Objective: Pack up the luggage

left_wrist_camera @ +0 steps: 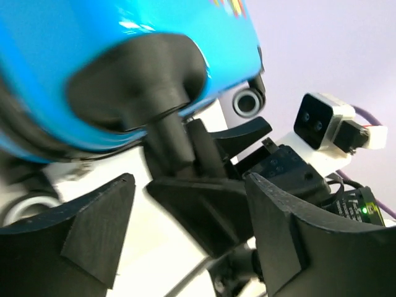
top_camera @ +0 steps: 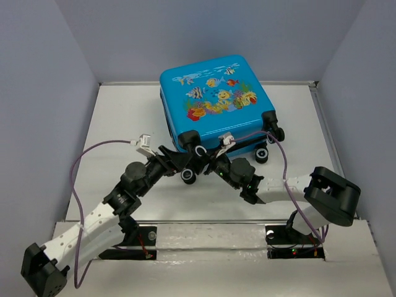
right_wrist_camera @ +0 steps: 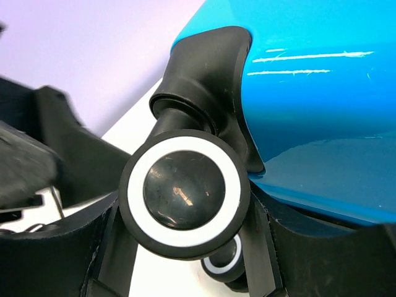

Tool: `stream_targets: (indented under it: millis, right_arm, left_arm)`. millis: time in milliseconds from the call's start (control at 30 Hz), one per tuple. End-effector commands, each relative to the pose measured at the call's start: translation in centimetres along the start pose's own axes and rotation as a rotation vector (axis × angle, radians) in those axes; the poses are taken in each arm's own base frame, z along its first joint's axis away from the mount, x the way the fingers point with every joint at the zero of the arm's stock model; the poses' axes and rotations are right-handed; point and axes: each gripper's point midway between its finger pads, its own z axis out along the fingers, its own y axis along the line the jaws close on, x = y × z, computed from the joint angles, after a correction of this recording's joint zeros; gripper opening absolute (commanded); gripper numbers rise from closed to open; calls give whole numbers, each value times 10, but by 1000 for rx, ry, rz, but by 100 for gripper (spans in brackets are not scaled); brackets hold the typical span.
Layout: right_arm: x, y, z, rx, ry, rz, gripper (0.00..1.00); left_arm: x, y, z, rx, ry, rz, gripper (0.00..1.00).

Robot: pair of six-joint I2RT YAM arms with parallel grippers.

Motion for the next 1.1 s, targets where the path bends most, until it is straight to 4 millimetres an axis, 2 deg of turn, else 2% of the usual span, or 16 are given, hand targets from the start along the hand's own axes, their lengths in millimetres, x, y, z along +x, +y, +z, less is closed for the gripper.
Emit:
stream_targets:
  millis: [0, 33, 100, 133, 200, 233, 267, 300, 367, 400, 433, 500, 633, 833, 1067]
  right_arm:
    - [-79, 4, 1, 29, -267, 56, 7]
    - [-79, 5, 2, 26, -262, 53, 7]
    - [-81, 7, 1, 17, -259, 43, 7]
    - [-81, 8, 3, 22, -245, 37, 7]
    - [-79, 9, 7, 25, -221, 27, 7]
    - [-79, 10, 7, 23, -214, 26, 7]
    - [-80, 13, 7, 11, -213, 26, 7]
    - [-78, 12, 8, 16, -203, 21, 7]
    - [-78, 14, 11, 15, -191, 18, 7]
    - [-78, 14, 12, 16, -185, 15, 7]
    - [-76, 14, 12, 15, -178, 14, 7]
    - [-75, 18, 14, 0, -168, 12, 7]
    - [-73, 22, 17, -17, -157, 13, 7]
    - [-70, 28, 22, -41, -140, 14, 7]
    - [-61, 36, 21, -96, -115, 39, 7]
  left_arm:
    - [-11, 52, -26, -166, -130, 69, 79]
    - [2, 72, -28, -200, -111, 68, 76]
    - [11, 83, -29, -204, -98, 70, 71]
    - [21, 97, -28, -231, -72, 84, 66]
    - [23, 97, -24, -219, -72, 101, 63]
    - [27, 104, -21, -244, -60, 134, 58]
    - [25, 95, -16, -213, -69, 149, 56]
    - [24, 94, -14, -217, -75, 167, 54]
    - [26, 92, -5, -221, -62, 214, 53]
    - [24, 83, -1, -200, -81, 225, 53]
    - [27, 85, 3, -215, -70, 245, 53]
    - [23, 70, 12, -183, -86, 278, 54]
    - [18, 58, 28, -180, -119, 315, 57]
    - [13, 58, 37, -203, -155, 342, 58]
    - [-5, 57, 43, -240, -246, 346, 53]
